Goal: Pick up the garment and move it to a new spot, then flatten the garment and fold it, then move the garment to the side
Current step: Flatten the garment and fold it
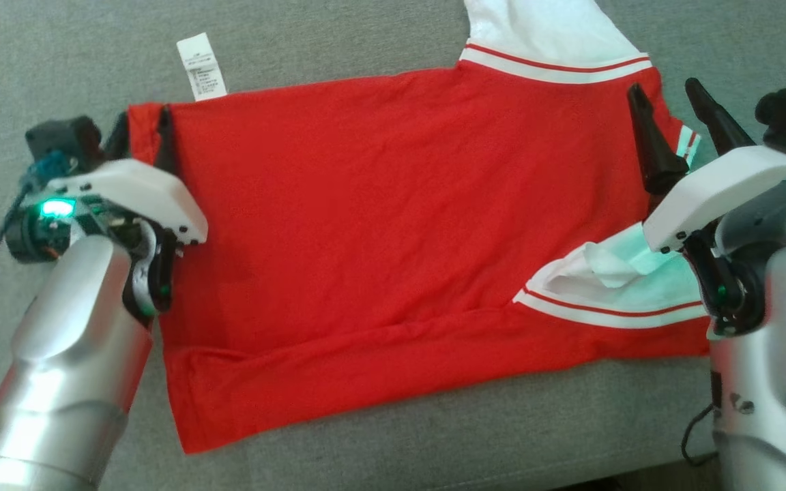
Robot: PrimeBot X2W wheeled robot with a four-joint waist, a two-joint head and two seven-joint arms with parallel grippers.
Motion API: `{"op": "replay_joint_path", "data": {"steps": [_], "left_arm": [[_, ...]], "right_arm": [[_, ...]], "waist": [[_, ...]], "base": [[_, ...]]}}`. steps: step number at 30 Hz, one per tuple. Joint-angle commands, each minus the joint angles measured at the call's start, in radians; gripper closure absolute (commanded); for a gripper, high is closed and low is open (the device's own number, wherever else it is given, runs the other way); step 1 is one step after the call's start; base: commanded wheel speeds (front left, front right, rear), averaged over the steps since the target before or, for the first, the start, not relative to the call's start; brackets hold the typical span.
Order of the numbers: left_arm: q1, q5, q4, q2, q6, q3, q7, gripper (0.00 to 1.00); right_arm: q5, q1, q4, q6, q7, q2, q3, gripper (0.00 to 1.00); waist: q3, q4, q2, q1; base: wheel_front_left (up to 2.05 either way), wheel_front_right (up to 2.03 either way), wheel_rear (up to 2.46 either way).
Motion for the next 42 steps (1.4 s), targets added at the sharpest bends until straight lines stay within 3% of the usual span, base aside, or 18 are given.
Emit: {"op": "replay_joint_path", "data": {"steps": [1,9,13,20,30,31,32,33,42], "left_arm": [[-0.007,-0.016,0.003,0.013,-0.012,0.011,0.039,1.00],[-0.026,-0.016,-0.018,-0.007,-0.035,-0.006,0.015,1.00],[-0.040,0.000,-0.042,-0.030,-0.055,-0.026,-0.038,1.00],[-0.064,0.017,-0.068,-0.062,-0.082,-0.057,-0.084,1.00],[-0.079,0.016,-0.069,-0.089,-0.111,-0.077,-0.126,1.00],[-0.077,0.014,-0.067,-0.090,-0.111,-0.077,-0.129,1.00],[-0.076,0.012,-0.065,-0.091,-0.111,-0.076,-0.132,1.00],[-0.075,0.011,-0.063,-0.090,-0.112,-0.075,-0.137,1.00],[-0.043,-0.003,-0.038,-0.070,-0.112,-0.033,-0.250,1.00]], "right_arm": [[0.006,-0.029,-0.044,0.007,-0.004,-0.004,0.019,0.00],[-0.001,-0.159,-0.003,0.007,0.057,-0.015,0.008,0.00],[0.000,-0.334,0.152,0.007,0.106,-0.039,-0.032,0.00],[-0.055,-0.504,0.379,0.007,0.148,-0.097,-0.073,0.00],[-0.108,-0.617,0.653,0.007,0.145,-0.149,-0.037,0.00],[-0.110,-0.619,0.671,0.007,0.147,-0.150,-0.027,0.22],[-0.112,-0.622,0.681,0.007,0.140,-0.153,-0.016,0.91],[-0.111,-0.623,0.691,0.007,0.130,-0.157,-0.009,1.00],[-0.028,-0.608,0.715,0.007,-0.048,-0.158,0.022,1.00]], "waist": [[0.004,0.005,0.0000,0.0000],[0.035,0.043,0.0000,0.0000],[0.063,0.093,0.0000,0.0000],[0.104,0.162,0.0000,0.0000],[0.126,0.206,0.0000,0.0000],[0.123,0.205,0.0000,0.0000],[0.121,0.205,0.0000,0.0000],[0.118,0.203,0.0000,0.0000],[0.058,0.168,0.0000,0.0000]], "base": [[0.00,0.00,0.00],[0.00,0.00,0.00],[0.00,0.00,0.00],[0.00,0.00,0.00],[0.00,0.00,0.00],[0.00,0.00,0.00],[0.00,0.00,0.00],[0.00,0.00,0.00],[0.00,0.00,0.00]]}}
